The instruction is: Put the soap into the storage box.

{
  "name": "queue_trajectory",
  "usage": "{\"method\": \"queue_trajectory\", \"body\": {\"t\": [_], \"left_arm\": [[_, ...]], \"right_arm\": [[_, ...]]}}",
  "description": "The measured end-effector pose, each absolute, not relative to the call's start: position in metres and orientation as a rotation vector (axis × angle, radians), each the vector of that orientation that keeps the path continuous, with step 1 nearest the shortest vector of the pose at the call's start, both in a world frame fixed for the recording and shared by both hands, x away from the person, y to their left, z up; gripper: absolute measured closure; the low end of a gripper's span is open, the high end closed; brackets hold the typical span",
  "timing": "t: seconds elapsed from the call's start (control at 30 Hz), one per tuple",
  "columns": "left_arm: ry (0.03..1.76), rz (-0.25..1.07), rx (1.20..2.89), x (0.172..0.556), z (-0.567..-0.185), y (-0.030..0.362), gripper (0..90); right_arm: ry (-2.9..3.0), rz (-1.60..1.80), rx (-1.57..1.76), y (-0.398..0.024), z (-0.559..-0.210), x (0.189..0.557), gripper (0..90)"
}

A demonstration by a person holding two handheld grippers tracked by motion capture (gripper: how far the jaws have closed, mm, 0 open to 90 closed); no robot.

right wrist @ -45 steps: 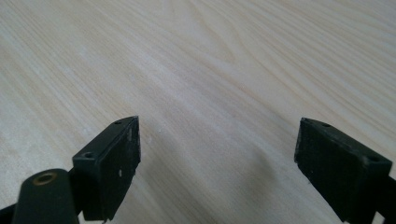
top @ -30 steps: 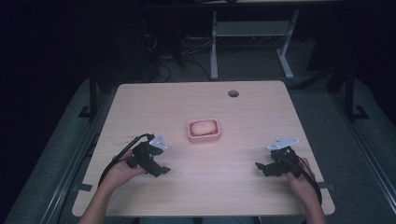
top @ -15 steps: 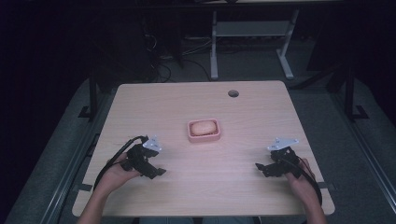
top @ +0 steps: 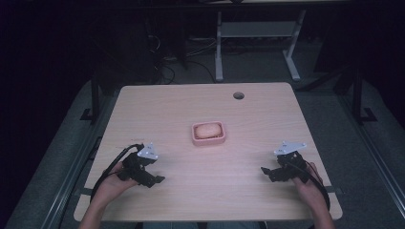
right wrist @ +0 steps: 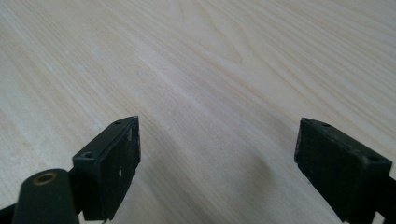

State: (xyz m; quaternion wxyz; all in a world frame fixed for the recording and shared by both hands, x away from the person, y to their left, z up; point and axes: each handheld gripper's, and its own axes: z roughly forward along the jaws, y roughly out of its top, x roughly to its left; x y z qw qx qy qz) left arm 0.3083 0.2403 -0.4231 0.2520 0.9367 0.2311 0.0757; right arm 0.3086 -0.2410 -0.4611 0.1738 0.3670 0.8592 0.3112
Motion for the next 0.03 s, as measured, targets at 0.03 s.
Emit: {"method": "queue_trajectory", "body": {"t": [0.03], "left_arm": [[0.633, 0.201, 2.553, 0.3083, -0.4242, 0.2414, 23.0]], "right_arm": [[2.434, 0.885, 1.044, -0.2412, -0.4611, 0.3082, 13.9]]}}
